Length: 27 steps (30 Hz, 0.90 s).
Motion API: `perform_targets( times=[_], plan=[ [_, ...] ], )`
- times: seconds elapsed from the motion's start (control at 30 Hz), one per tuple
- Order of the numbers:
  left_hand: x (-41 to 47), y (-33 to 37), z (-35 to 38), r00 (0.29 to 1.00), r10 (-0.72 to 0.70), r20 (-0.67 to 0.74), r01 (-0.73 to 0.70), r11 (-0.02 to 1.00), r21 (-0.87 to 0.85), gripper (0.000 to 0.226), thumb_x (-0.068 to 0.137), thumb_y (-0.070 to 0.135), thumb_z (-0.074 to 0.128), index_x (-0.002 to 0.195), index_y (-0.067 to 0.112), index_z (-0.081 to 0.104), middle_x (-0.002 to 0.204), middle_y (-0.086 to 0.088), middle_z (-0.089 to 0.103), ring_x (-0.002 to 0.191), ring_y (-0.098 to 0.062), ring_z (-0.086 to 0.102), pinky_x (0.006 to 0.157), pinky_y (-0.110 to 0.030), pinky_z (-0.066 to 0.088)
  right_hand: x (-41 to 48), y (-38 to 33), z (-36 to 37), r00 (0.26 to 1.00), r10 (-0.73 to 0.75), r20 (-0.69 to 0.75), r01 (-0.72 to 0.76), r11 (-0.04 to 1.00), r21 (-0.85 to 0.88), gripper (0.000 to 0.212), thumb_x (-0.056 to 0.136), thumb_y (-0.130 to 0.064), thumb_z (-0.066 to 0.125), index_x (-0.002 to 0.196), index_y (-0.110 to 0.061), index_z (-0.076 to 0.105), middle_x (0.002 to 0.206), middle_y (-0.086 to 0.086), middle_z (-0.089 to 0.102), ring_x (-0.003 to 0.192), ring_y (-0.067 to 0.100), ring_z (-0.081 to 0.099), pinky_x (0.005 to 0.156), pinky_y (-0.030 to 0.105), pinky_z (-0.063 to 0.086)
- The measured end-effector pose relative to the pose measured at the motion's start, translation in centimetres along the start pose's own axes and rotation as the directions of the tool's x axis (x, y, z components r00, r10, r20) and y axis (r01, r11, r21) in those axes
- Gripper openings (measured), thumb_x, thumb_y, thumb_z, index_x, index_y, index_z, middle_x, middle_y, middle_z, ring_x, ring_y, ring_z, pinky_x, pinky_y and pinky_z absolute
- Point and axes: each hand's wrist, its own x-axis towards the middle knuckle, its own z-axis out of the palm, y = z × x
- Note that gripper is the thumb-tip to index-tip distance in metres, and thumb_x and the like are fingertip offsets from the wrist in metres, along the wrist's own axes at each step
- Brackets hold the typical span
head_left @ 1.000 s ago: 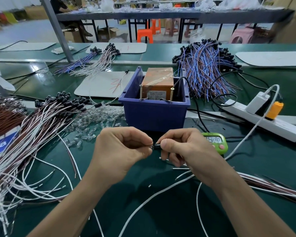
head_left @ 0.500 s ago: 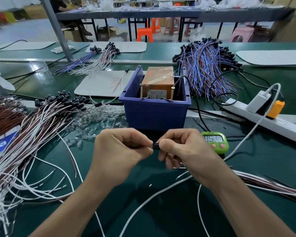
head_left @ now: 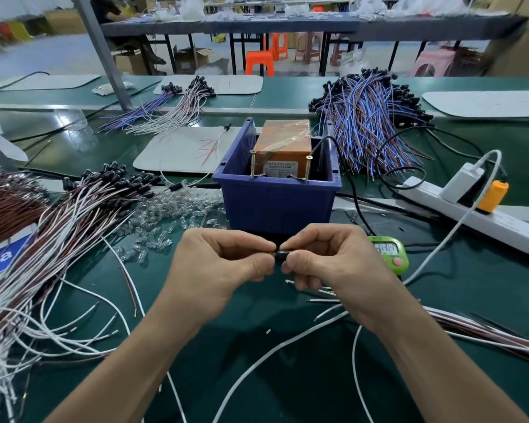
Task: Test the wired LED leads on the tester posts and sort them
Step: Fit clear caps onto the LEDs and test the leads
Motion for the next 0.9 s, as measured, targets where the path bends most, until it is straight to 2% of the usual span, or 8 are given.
perform_targets(
  times=[0.07,0.13,0.27,0.47,0.6,0.67,0.8,0.9],
  plan=[
    [-0.1,-0.1,-0.1,0.996,0.088,-0.032,-0.085,0.993,0.082,0.03,0.068,0.002,0.089,0.079,0.03,0.084,0.073,-0.002,0.078,0.064,-0.012,0.073,0.063,-0.019,0.056,0.0,0.1,-0.1,1.0,0.009,0.023,-0.01,0.999,0.041,0.015,0.085,0.001,0.075,0.085,-0.013,0.079,0.077,0.02,0.073,0.055,0.023,0.063,0.048,0.022,0.045],
    [-0.2,-0.1,-0.2,0.988,0.152,-0.04,-0.145,0.977,0.154,0.034,0.069,0.004,0.091,0.08,0.035,0.084,0.075,0.005,0.079,0.067,-0.009,0.074,0.064,-0.017,0.056,0.1,0.1,-0.1,0.999,0.019,0.04,-0.022,0.998,0.06,0.013,0.085,-0.001,0.076,0.086,-0.014,0.08,0.078,0.02,0.073,0.056,0.023,0.063,0.048,0.022,0.045],
    [-0.8,-0.1,-0.3,0.966,0.255,-0.042,-0.231,0.923,0.309,0.032,0.07,0.009,0.091,0.083,0.037,0.083,0.076,0.016,0.078,0.07,-0.006,0.075,0.067,-0.018,0.058,0.1,0.1,0.0,1.0,0.015,0.023,-0.016,1.0,0.011,0.011,0.073,-0.007,0.079,0.084,-0.01,0.079,0.074,0.018,0.072,0.058,0.022,0.063,0.05,0.024,0.046],
    [-1.3,0.1,0.0,0.917,0.399,-0.003,-0.364,0.84,0.403,0.023,0.073,0.015,0.087,0.084,0.033,0.082,0.08,0.024,0.076,0.07,0.003,0.073,0.064,-0.012,0.054,0.0,0.1,-0.1,0.999,-0.012,0.033,0.012,1.0,0.012,0.009,0.075,-0.002,0.077,0.083,-0.007,0.079,0.07,0.018,0.07,0.056,0.022,0.064,0.049,0.024,0.046],
    [-1.2,0.4,0.2,0.906,0.416,-0.071,-0.367,0.859,0.356,0.026,0.071,0.014,0.087,0.082,0.036,0.081,0.078,0.023,0.076,0.068,0.001,0.073,0.063,-0.011,0.054,0.1,0.0,0.0,0.998,-0.043,0.056,0.039,0.996,0.077,0.013,0.078,-0.003,0.075,0.086,-0.012,0.079,0.077,0.015,0.073,0.059,0.021,0.066,0.052,0.024,0.048],
    [-1.1,0.4,0.5,0.92,0.371,-0.126,-0.337,0.914,0.228,0.028,0.069,0.007,0.09,0.079,0.032,0.082,0.077,0.017,0.078,0.068,-0.002,0.074,0.065,-0.012,0.055,0.1,0.0,-0.1,0.996,-0.055,0.076,0.043,0.988,0.151,0.016,0.081,-0.003,0.074,0.09,-0.015,0.08,0.082,0.015,0.075,0.06,0.019,0.065,0.055,0.023,0.049],
    [-0.8,0.8,0.3,0.94,0.268,-0.211,-0.27,0.963,0.017,0.021,0.063,0.017,0.088,0.081,0.026,0.082,0.074,0.006,0.078,0.063,-0.005,0.073,0.057,-0.013,0.054,0.0,-0.1,-0.7,0.996,-0.022,0.081,-0.009,0.931,0.364,0.016,0.075,-0.012,0.079,0.09,-0.016,0.081,0.085,0.015,0.075,0.061,0.016,0.063,0.058,0.02,0.048],
    [-0.8,1.0,0.1,0.941,0.259,-0.218,-0.269,0.963,-0.018,0.02,0.063,0.017,0.088,0.079,0.028,0.082,0.073,0.004,0.078,0.061,-0.005,0.072,0.053,-0.012,0.052,-0.1,0.0,-1.2,0.978,-0.07,0.198,-0.039,0.865,0.5,0.02,0.077,-0.016,0.081,0.096,-0.012,0.079,0.089,0.013,0.075,0.064,0.014,0.059,0.063,0.021,0.047]
  ],
)
